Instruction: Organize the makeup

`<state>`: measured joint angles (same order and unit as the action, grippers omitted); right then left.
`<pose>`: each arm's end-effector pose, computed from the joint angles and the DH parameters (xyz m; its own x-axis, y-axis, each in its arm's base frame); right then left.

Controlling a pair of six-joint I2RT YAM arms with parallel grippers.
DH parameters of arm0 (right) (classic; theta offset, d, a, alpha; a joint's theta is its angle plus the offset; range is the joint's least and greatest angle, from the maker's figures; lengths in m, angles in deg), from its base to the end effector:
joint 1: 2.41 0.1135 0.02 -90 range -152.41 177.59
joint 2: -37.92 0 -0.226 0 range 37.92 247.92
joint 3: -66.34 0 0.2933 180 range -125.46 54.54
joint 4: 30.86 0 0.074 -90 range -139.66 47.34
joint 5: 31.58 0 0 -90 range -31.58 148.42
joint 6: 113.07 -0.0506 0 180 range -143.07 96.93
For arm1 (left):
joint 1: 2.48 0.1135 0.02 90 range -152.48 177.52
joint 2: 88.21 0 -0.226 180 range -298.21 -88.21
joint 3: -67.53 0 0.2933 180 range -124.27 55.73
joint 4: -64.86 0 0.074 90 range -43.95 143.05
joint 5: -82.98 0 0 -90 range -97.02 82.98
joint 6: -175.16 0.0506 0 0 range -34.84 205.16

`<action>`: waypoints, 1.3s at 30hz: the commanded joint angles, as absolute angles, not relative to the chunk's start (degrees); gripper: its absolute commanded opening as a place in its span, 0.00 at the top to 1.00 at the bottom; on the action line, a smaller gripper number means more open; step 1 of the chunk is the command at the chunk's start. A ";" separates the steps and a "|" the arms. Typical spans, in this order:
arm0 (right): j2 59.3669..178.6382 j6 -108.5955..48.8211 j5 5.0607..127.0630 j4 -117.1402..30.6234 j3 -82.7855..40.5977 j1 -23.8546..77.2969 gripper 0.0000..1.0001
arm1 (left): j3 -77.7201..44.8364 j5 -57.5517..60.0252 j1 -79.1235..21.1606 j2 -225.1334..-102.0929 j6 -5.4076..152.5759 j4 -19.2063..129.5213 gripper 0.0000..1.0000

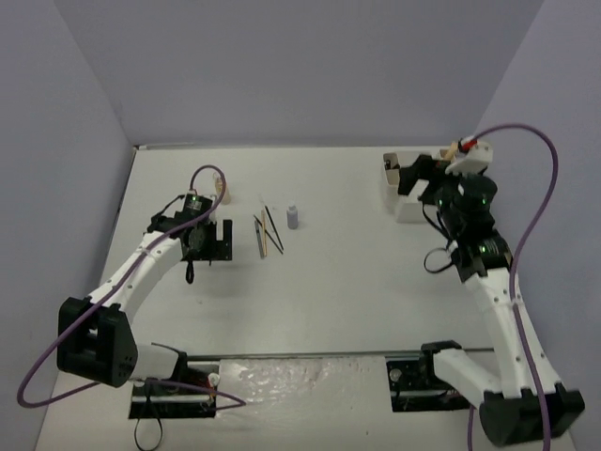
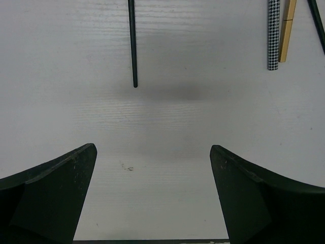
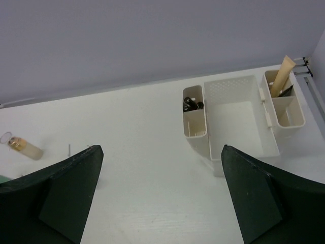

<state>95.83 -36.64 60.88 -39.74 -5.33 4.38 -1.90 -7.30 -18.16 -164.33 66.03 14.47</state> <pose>0.3065 0.0387 0.3853 0.0444 0.2414 -0.9694 -0.1759 0.9571 0.2302 0.3128 -0.0875 0.1941 -0.8513 -0.1014 -0.5148 -0.0119 0.9846 -0.1742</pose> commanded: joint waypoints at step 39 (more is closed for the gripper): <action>75.63 -36.43 64.40 -38.88 7.61 5.59 0.00 | -4.13 -4.04 -14.34 -185.68 67.42 28.44 0.68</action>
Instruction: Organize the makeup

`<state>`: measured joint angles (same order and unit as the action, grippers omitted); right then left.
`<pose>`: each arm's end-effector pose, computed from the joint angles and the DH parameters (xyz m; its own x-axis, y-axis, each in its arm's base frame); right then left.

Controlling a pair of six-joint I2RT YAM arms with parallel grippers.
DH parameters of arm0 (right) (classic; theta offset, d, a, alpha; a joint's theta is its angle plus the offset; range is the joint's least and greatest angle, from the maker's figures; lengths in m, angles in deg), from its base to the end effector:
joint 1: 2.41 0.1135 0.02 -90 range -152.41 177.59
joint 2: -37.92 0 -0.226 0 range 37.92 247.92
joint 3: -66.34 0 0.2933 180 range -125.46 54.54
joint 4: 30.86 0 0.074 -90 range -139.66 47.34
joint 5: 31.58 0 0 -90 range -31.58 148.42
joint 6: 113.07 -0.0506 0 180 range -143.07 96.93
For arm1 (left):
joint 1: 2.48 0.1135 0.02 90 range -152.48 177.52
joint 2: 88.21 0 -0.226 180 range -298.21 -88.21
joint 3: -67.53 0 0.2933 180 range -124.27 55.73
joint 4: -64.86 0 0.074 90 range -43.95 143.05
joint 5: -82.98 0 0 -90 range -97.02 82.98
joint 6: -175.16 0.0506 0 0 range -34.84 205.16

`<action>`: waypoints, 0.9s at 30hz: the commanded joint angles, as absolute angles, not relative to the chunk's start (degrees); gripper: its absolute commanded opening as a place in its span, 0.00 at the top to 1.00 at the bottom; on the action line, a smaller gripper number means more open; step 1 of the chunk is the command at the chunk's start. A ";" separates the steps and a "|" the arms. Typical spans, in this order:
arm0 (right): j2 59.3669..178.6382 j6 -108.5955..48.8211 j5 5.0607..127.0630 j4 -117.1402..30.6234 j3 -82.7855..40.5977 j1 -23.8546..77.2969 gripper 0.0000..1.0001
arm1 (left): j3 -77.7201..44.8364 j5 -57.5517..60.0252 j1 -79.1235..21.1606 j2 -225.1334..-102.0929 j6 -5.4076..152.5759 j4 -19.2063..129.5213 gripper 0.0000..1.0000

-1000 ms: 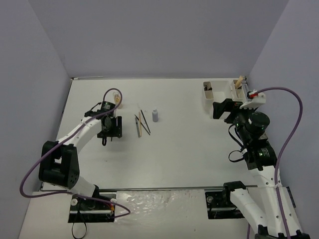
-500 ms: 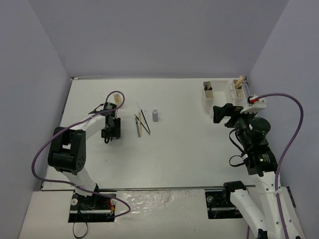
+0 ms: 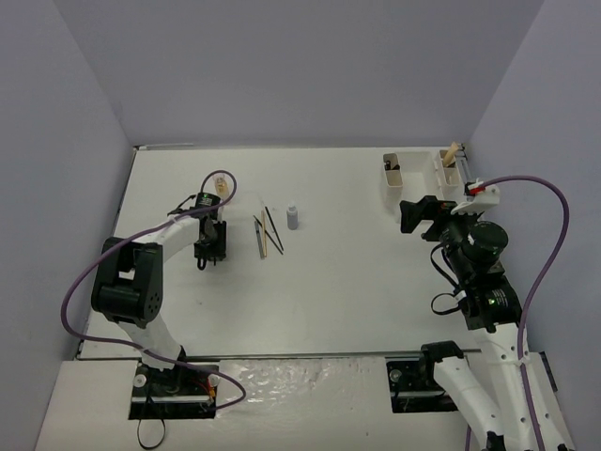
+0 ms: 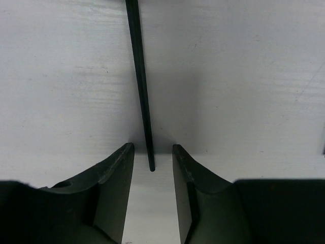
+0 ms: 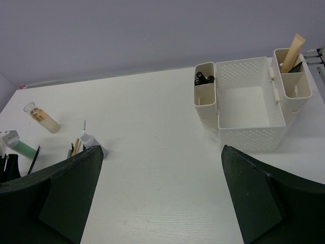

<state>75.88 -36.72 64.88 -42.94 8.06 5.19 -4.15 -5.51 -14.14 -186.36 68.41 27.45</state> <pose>0.2370 0.0374 0.3722 0.0810 0.2474 -0.9655 -0.2685 0.9383 0.2179 0.3615 -0.0760 0.0946 -0.9035 -0.1077 -0.4148 -0.0491 0.9875 -0.1495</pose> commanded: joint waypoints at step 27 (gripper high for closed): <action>76.14 -36.25 69.30 -39.32 6.62 6.14 0.00 | -4.02 -8.07 -24.68 -182.50 61.46 26.65 1.00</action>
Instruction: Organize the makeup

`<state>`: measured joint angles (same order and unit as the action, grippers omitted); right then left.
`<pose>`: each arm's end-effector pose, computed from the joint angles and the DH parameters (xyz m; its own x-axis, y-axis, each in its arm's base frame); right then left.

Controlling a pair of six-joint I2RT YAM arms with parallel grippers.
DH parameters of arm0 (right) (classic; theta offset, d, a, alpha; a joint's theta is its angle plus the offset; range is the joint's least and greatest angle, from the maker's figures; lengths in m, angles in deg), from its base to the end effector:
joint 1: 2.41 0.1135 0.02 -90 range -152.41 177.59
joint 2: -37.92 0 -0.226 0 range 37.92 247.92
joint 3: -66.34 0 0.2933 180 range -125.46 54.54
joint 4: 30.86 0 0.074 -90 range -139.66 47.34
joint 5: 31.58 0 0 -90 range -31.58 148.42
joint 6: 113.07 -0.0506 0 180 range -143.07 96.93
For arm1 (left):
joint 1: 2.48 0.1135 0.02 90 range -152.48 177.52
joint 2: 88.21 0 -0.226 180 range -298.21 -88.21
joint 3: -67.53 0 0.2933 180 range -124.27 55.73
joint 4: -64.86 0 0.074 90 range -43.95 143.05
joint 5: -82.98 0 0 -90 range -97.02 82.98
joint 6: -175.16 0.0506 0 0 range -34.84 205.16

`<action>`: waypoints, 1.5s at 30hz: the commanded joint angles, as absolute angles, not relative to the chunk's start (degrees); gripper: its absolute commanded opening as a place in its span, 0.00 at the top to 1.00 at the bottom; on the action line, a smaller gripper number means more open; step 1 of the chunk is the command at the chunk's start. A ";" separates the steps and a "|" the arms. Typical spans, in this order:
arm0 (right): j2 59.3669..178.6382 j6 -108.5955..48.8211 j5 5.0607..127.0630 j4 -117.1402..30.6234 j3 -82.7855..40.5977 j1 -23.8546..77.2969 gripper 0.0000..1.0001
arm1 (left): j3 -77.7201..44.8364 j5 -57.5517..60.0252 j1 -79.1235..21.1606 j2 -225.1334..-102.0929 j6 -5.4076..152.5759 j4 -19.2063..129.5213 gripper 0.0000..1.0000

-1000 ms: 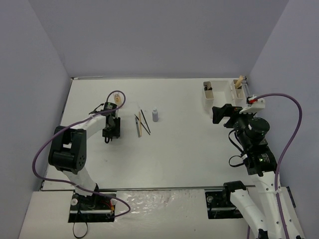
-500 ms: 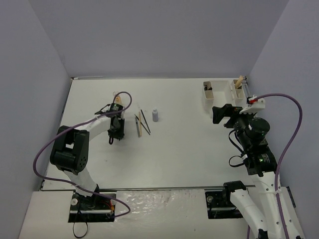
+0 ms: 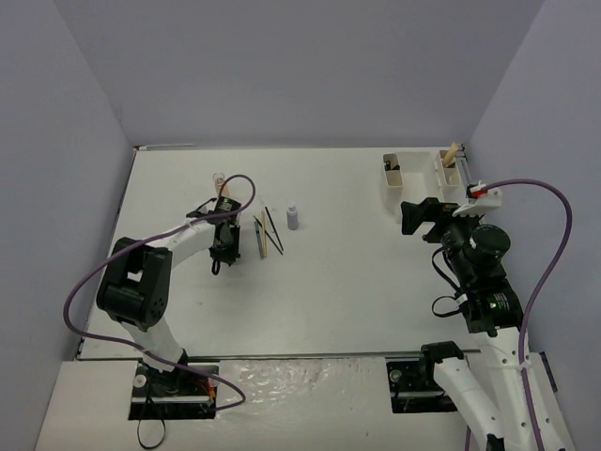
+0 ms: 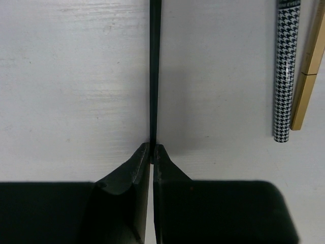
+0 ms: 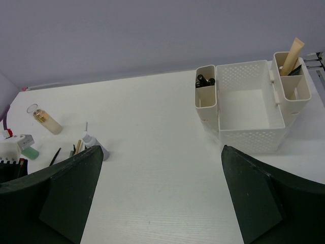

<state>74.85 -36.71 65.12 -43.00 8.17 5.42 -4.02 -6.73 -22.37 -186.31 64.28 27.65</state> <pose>0.2324 0.0379 0.3752 0.0934 0.2493 -0.9639 -0.2793 0.9358 0.2149 0.3472 -0.1259 0.0944 -0.9101 -0.0498 -0.4115 0.0192 0.9866 -0.1618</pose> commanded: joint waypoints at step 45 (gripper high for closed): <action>100.72 -47.98 78.74 -26.49 -4.35 25.02 0.39 | -6.81 -8.58 -56.30 -155.35 59.98 54.78 1.00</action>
